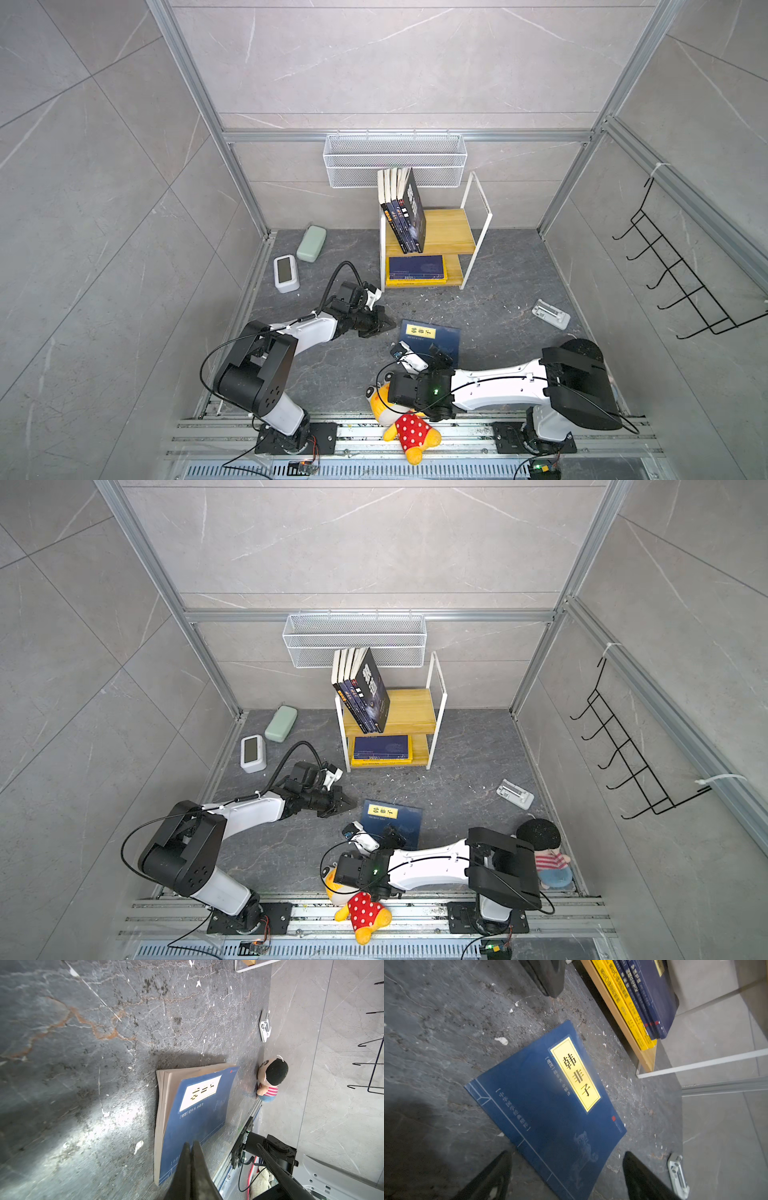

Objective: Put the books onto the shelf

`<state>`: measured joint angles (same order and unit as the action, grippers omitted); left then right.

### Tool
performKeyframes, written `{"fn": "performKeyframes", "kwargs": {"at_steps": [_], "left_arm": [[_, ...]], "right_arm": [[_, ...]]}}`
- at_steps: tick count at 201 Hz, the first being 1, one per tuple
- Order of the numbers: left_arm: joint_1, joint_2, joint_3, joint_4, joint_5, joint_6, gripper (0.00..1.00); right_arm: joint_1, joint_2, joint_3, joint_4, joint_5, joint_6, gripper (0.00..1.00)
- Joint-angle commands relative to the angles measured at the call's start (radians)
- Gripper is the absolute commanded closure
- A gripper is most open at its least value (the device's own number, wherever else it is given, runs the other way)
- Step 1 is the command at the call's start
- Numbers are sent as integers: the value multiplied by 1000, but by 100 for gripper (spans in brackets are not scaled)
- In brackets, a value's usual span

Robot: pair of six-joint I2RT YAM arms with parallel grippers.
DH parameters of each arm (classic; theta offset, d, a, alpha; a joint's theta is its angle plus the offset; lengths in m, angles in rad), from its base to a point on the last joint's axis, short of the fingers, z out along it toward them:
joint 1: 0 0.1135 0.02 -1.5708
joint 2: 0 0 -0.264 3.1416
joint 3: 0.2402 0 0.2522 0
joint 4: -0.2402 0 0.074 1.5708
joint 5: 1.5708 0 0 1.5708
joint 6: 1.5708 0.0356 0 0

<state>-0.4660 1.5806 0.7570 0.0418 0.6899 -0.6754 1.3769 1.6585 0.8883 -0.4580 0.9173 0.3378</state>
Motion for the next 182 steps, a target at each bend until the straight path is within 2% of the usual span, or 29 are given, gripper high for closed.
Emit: {"fn": "performKeyframes", "kwargs": {"at_steps": [1,29,48,61,79,104,127,149,165,182], "left_arm": [[3,-36,22,-2,28,3,100],[3,-40,28,-13,22,10,100],[3,-34,25,-26,-23,14,100],[3,-27,27,-37,-53,26,85],[1,-11,40,-57,-70,53,59],[-6,18,43,-47,-123,81,39],[-6,59,72,-54,-122,141,26],[-18,102,104,-39,-98,183,14],[-32,137,141,-60,-71,214,10],[-43,177,167,-82,-73,218,10]], "right_arm": [[-4,-27,-52,140,-15,-125,17],[-23,-53,-50,74,-15,-50,20],[-65,-149,-109,102,-119,-21,21],[-100,-221,-139,111,-203,-8,23],[-125,-295,-159,85,-245,37,23],[-257,-383,-196,73,-394,194,22],[-402,-450,-246,58,-560,367,23],[-498,-456,-285,83,-694,441,24],[-538,-440,-292,58,-750,481,25],[-577,-428,-327,100,-810,501,26]]}}
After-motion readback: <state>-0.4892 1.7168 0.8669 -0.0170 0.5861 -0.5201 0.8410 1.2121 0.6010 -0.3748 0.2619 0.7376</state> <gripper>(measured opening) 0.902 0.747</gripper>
